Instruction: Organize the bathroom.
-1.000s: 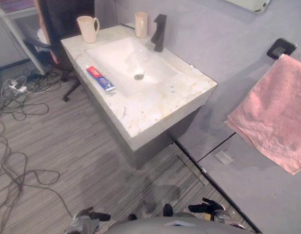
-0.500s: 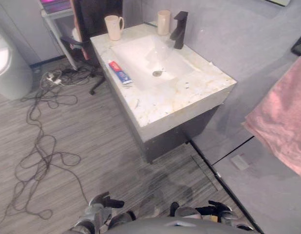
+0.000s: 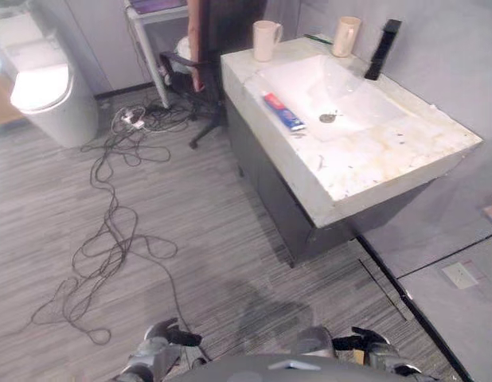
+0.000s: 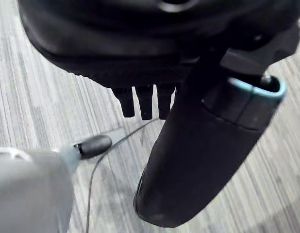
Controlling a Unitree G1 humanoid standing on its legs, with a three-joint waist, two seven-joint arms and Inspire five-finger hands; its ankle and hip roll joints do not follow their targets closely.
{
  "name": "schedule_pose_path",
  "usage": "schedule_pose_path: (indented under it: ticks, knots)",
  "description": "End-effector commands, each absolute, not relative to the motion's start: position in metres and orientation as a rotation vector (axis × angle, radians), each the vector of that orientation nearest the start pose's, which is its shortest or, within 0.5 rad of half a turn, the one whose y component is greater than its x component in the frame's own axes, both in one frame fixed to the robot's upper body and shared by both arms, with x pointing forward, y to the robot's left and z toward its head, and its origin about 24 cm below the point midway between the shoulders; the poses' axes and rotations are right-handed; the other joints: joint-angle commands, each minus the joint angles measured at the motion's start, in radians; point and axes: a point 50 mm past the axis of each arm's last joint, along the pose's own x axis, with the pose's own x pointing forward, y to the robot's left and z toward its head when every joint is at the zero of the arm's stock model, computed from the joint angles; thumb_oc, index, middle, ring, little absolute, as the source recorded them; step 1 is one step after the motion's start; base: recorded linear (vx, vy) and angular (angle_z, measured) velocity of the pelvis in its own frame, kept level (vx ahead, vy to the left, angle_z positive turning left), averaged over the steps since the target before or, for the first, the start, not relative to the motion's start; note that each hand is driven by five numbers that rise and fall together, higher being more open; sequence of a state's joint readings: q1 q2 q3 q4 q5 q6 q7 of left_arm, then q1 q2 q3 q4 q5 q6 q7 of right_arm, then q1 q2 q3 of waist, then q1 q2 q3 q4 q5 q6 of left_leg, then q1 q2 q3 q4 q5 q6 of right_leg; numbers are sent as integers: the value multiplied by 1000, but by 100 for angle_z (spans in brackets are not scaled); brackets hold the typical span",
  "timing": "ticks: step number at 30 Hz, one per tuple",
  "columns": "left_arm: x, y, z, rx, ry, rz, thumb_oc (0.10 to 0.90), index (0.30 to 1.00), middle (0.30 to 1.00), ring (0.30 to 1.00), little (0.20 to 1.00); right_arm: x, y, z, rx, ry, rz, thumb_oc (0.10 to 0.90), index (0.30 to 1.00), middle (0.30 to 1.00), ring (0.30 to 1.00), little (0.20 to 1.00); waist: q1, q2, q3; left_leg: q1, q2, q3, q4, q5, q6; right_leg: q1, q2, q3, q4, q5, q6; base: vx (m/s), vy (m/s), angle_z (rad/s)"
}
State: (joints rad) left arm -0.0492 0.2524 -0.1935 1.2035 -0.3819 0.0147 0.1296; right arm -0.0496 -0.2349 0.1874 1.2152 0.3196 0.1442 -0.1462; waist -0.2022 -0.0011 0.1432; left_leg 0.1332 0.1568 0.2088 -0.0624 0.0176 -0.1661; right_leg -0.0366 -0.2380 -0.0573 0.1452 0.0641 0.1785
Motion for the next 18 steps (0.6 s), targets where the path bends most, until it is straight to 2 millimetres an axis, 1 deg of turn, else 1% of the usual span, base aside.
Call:
schedule_pose_path:
  ticks: [1,2,4,5,6,7,8,9,10,11,12,13,14,15,16,17,18]
  knots:
    - [135,224,-150,74,1076,271,800,900,900,900,900,116,-249,-152,-206,1254,-303,800,900,900,900,900,16,54,24,-52,38,-4,124,-63,69,-58,-59,8,143,-94,50,148,465,10]
    - [136,225,-150,93,1080,257,800,900,900,900,900,114,-248,-153,-190,1253,-300,800,900,900,900,900,28,50,25,-50,-2,-8,117,-83,95,-93,-126,1,220,10,39,125,392,0]
    - [134,227,-150,109,1090,260,800,900,900,900,900,114,-248,-153,-198,1249,-274,800,900,900,900,900,39,44,28,-39,-30,-4,106,-101,109,-124,-169,-5,263,72,40,122,310,-11]
    - [134,227,-151,113,1092,261,800,900,900,900,900,115,-248,-153,-201,1250,-266,800,900,900,900,900,41,44,28,-36,-32,-1,103,-102,111,-129,-171,-4,268,78,41,171,300,-29]
    - [132,231,-151,130,1102,272,800,900,900,900,900,114,-245,-154,-220,1260,-225,800,900,900,900,900,37,49,32,-15,-40,16,78,-98,120,-144,-124,2,295,51,38,223,308,-32]
    - [131,233,-150,128,1102,277,800,900,900,900,900,111,-243,-155,-219,1274,-215,800,900,900,900,900,22,50,34,4,-47,27,54,-94,126,-141,-50,-8,281,-6,36,207,284,-38]
    - [131,233,-150,128,1102,277,800,900,900,900,900,111,-243,-155,-219,1274,-214,800,900,900,900,900,22,52,33,2,-45,27,54,-93,125,-142,-47,-9,277,-3,35,238,208,-38]
    - [134,235,-149,139,1090,278,800,900,900,900,900,109,-237,-158,-208,1290,-207,800,900,900,900,900,11,44,29,19,-66,48,34,-95,136,-141,35,-51,213,-51,30,172,124,-14]
    - [134,235,-149,139,1087,280,800,900,900,900,900,108,-236,-158,-210,1293,-203,800,900,900,900,900,9,43,30,24,-68,51,30,-94,137,-138,50,-62,198,-64,28,306,193,-17]
    - [139,233,-147,139,1075,286,800,900,900,900,900,107,-233,-159,-213,1300,-191,800,900,900,900,900,-2,26,26,35,-105,61,15,-103,145,-140,120,-98,87,-68,13,200,102,-9]
    - [139,233,-147,141,1073,285,800,900,900,900,900,106,-233,-159,-214,1301,-190,800,900,900,900,900,-6,24,27,41,-110,61,11,-106,146,-135,130,-105,66,-62,12,257,123,-19]
    - [143,232,-146,145,1067,283,800,900,900,900,900,104,-232,-160,-213,1306,-188,800,900,900,900,900,-16,13,26,52,-135,58,0,-114,154,-138,158,-114,12,-35,8,298,118,4]
    - [146,231,-145,156,1057,271,800,900,900,900,900,100,-232,-161,-206,1315,-206,800,900,900,900,900,-35,-5,25,71,-178,38,-8,-129,166,-161,194,-112,-48,21,12,318,119,13]
    - [147,231,-145,157,1055,269,800,900,900,900,900,98,-232,-161,-203,1318,-212,800,900,900,900,900,-38,-7,25,75,-183,33,-10,-131,168,-163,199,-113,-55,31,13,401,111,34]
    - [150,230,-144,163,1051,262,800,900,900,900,900,94,-233,-162,-196,1326,-231,800,900,900,900,900,-53,-13,30,92,-202,9,-8,-146,179,-184,215,-103,-43,45,14,264,54,41]
    - [150,230,-144,165,1050,261,800,900,900,900,900,93,-233,-162,-196,1328,-232,800,900,900,900,900,-55,-13,31,95,-204,6,-8,-147,181,-187,218,-100,-38,44,13,329,46,65]
    - [153,229,-143,173,1050,253,800,900,900,900,900,90,-235,-162,-193,1337,-239,800,900,900,900,900,-59,-14,31,101,-211,-7,-17,-146,186,-170,226,-89,-46,40,4,196,12,58]
